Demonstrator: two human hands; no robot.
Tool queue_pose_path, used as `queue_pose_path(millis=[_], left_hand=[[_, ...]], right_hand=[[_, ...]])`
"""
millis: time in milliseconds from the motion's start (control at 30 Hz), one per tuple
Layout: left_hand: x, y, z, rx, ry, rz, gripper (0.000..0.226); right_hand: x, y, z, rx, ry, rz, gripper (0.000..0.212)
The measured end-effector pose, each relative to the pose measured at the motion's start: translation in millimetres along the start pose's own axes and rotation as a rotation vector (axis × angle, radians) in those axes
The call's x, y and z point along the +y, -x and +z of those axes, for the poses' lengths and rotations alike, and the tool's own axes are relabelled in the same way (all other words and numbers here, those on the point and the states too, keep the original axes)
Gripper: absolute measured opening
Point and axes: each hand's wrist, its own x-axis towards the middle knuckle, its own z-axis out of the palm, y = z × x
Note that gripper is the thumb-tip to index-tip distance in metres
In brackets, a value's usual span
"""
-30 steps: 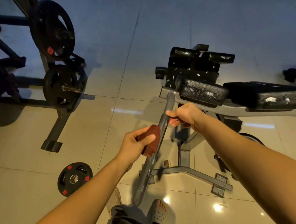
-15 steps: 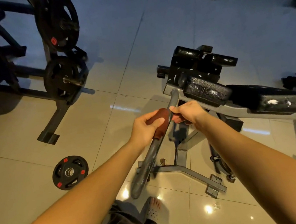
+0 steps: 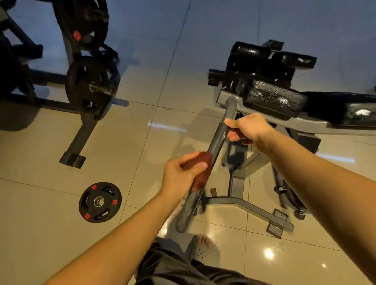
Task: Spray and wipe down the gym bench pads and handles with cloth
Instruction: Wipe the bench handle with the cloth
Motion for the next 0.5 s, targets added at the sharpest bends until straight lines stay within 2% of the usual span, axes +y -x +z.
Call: queue_pose_path(millis=[133,267,333,400,500], left_hand=[[-9,2,-3,-0.017,-0.048,0.092,0.045],[-67,51,-49,-0.002,-0.150,0.008,0.043],[-84,72,-60,0.025,-0.123,-0.033,0.042],[-82,74,-59,0.052,-0.110,-0.039,0.041],[-59,47,-38,0.024,-0.126,0.046,0.040]], right_hand=[[-5,3,-3,0.023,0.008,-0.026,0.018],[-2,4,-3,0.000,0.013,-0.026,0.018],[1,5,-1,0.003,0.007,-0.021,0.019],[3,8,3,0.026,-0.006,-0.024,0.020],[3,12,5,0.054,-0.044,-0.029,0.020]])
